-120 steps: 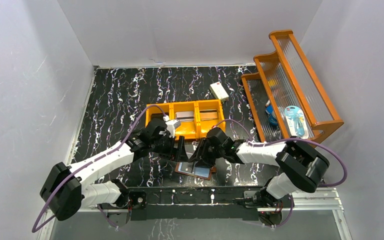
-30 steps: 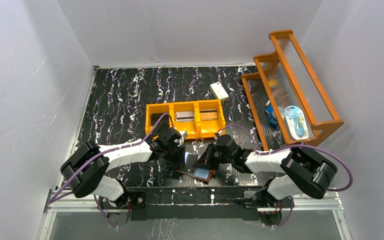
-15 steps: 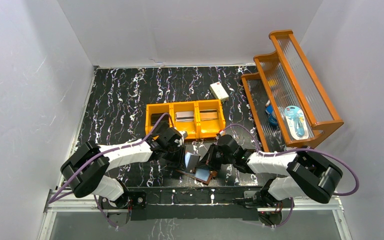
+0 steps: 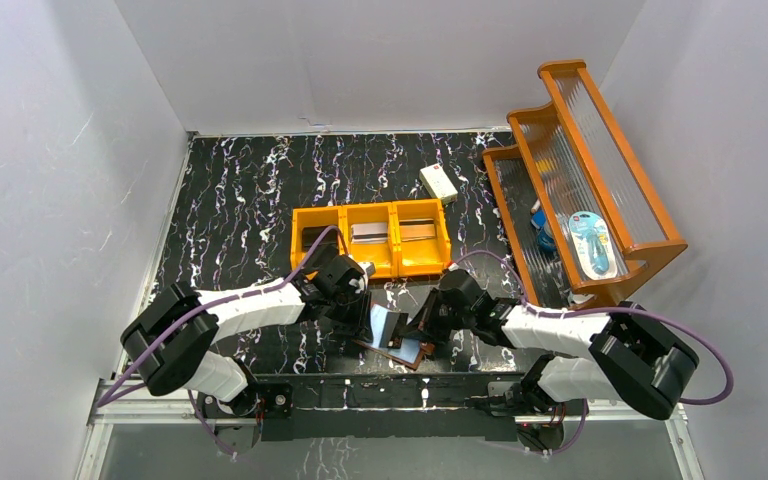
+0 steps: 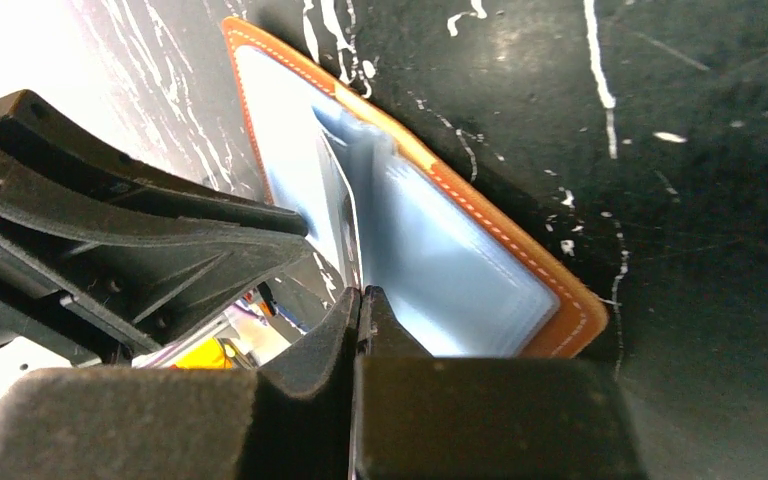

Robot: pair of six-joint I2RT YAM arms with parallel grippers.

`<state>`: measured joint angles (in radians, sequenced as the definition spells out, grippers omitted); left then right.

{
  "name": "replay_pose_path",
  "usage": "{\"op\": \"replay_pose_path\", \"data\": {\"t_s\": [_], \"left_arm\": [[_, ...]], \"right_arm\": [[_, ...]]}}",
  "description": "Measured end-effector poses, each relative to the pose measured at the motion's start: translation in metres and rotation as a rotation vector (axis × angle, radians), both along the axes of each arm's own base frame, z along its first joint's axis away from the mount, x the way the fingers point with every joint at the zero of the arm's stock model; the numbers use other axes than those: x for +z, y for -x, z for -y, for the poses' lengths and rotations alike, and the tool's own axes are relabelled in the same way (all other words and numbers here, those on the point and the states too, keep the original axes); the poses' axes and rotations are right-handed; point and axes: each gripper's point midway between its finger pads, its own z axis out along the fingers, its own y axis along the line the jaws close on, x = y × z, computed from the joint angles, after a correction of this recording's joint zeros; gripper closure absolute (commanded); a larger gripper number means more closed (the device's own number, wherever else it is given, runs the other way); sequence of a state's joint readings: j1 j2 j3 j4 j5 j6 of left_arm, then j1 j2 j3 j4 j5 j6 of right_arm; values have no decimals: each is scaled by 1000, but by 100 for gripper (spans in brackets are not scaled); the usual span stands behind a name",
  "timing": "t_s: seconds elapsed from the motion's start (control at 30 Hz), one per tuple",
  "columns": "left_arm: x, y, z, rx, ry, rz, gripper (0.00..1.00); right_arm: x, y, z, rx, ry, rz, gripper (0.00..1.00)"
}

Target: Take the credit cards out of the card holder

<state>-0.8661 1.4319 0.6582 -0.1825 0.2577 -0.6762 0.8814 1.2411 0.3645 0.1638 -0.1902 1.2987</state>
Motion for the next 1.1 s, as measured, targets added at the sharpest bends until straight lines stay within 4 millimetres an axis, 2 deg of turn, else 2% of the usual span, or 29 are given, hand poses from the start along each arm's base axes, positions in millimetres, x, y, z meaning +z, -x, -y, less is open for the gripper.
{"op": "replay_pose_path", "data": {"t_s": [0.13,0.27,0.4,0.6,0.67,0.8,0.9,1.1], "left_arm": [[2,4,1,0,4,4,85],[3,16,-2,-6,-7,6,84],[12,20,-7,14,-2,28,72],[40,5,-9,39,5,130,50],[51,-5,-3,29,5,167,45],[66,-27,15,0,-6,228,44],[59,-38,23,-23,-34,235,45],[23,-37,22,-64,-114,168,60]], "right_arm": [[-6,-1,5,-5,23,-15,93],[-7,-6,7,22,43,0,93],[1,-16,1,60,59,46,93],[4,-19,0,97,77,75,93],[2,-19,1,102,82,74,93],[2,-17,0,117,79,72,92],[3,-15,0,128,71,71,92],[3,-9,-1,168,54,71,92]]}}
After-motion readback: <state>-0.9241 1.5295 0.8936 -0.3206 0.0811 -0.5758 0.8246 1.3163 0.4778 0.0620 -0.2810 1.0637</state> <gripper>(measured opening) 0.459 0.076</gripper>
